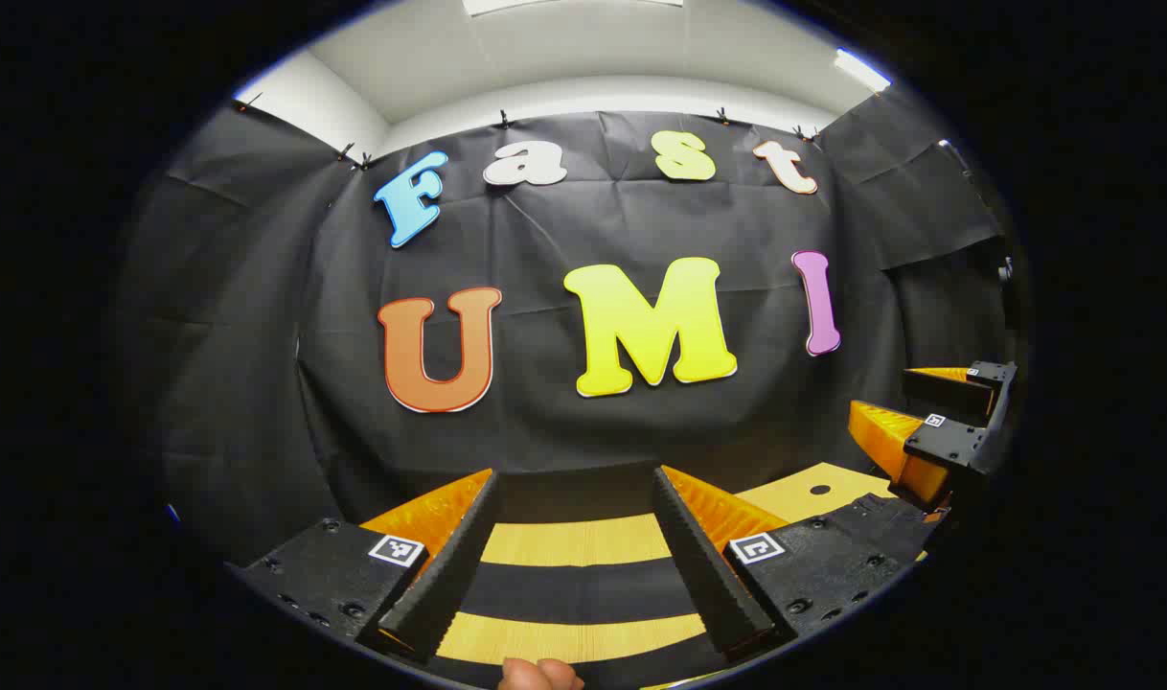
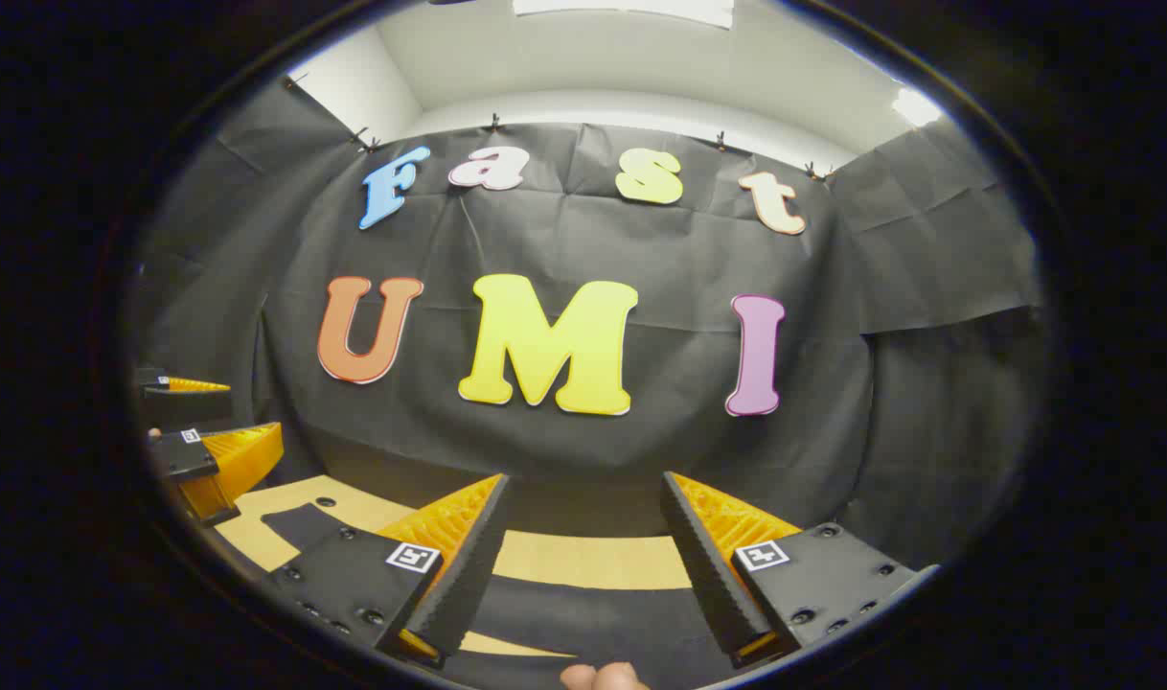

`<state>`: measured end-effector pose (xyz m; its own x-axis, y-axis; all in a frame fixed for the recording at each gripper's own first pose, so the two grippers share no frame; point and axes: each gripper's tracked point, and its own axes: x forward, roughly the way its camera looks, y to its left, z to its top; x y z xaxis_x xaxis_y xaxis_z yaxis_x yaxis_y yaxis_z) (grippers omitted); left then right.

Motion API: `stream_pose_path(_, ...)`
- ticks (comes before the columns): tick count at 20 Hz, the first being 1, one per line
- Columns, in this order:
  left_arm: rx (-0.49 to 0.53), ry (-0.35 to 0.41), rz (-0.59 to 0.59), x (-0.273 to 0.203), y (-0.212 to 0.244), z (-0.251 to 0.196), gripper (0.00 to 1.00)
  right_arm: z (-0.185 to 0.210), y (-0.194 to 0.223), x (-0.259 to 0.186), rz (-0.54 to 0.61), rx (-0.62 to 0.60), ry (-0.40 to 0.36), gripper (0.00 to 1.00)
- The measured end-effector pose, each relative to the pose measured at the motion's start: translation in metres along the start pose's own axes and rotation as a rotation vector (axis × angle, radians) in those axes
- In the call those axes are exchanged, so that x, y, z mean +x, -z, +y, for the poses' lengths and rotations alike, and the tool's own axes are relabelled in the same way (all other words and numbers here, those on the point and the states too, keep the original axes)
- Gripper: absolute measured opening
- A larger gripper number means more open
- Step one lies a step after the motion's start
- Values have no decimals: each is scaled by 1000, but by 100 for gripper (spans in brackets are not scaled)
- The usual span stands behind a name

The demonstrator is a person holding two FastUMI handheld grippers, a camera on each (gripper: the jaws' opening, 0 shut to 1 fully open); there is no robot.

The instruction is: Grasp the waist and the cuffs of the jeans and fold them to make the two legs overlap; first hold the waist and fold one-third of the jeans toward the cuffs, then hold the cuffs and fold the remaining one-third in the same direction to finish folding.

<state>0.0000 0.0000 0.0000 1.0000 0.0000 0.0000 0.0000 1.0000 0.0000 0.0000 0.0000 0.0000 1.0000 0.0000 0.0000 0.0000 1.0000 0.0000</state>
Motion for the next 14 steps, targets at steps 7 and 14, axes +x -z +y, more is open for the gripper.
stream_pose_path(7,-11,-4,29,-8,12,8,100,3,17,-10,56,27,4,96)
stream_pose_path(14,-16,-23,41,-8,14,19,100,10,15,-8,51,15,-10,96)
